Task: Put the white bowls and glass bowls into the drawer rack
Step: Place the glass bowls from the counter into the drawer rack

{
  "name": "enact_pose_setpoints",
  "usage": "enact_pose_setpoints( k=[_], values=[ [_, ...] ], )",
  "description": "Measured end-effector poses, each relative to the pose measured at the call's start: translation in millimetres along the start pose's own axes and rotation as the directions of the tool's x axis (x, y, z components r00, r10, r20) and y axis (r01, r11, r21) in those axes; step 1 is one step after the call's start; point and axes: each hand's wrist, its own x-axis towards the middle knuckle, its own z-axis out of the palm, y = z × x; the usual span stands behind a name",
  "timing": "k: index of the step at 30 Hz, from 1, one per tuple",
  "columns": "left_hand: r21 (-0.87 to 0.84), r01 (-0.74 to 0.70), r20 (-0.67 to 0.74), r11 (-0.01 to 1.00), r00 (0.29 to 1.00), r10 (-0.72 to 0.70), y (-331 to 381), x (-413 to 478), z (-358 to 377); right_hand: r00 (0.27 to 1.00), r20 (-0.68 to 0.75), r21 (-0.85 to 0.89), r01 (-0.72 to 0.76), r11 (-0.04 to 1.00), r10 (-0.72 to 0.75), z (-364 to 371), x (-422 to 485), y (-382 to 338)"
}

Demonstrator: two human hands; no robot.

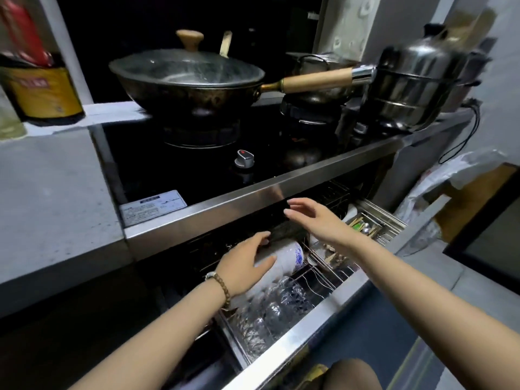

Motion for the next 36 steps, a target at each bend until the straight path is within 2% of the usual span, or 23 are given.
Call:
enact_pose_setpoints(
  k=[4, 9, 13, 16, 22, 27, 30, 36],
  values=[
    [0.051, -0.093, -0.177, 0.994, 0.979, 0.1, 24, -22, -60, 0.983, -0.023, 0.014, 0.184, 0.983, -0.184, 10, -22, -51],
    [0.085, -0.104, -0.321, 0.991, 0.939, 0.126, 33, -65, -141, 0.923, -0.012, -0.003, 0.385, 0.923, -0.386, 41, -36, -110],
    [0.157, -0.058, -0.42, 0.986, 0.9, 0.12, 27, -105, -203, 0.885, 0.042, -0.037, 0.465, 0.884, -0.464, 69, -41, -151],
    [0.166, 0.032, -0.482, 0.986, 0.875, 0.052, 9, -138, -247, 0.85, 0.115, -0.037, 0.52, 0.853, -0.513, 96, -45, -181],
    [0.138, 0.229, -0.581, 0.963, 0.807, -0.108, -41, -205, -310, 0.791, 0.235, -0.029, 0.587, 0.809, -0.565, 164, -45, -225],
    [0.102, 0.355, -0.619, 0.929, 0.754, -0.22, -80, -247, -343, 0.773, 0.296, -0.026, 0.593, 0.805, -0.561, 218, -34, -246],
    [0.062, 0.401, -0.614, 0.914, 0.737, -0.282, -99, -262, -354, 0.771, 0.331, -0.019, 0.582, 0.813, -0.544, 247, -25, -253],
    [-0.137, 0.422, -0.55, 0.896, 0.72, -0.423, -126, -261, -353, 0.771, 0.387, 0.018, 0.541, 0.841, -0.505, 288, -6, -259]
  ],
)
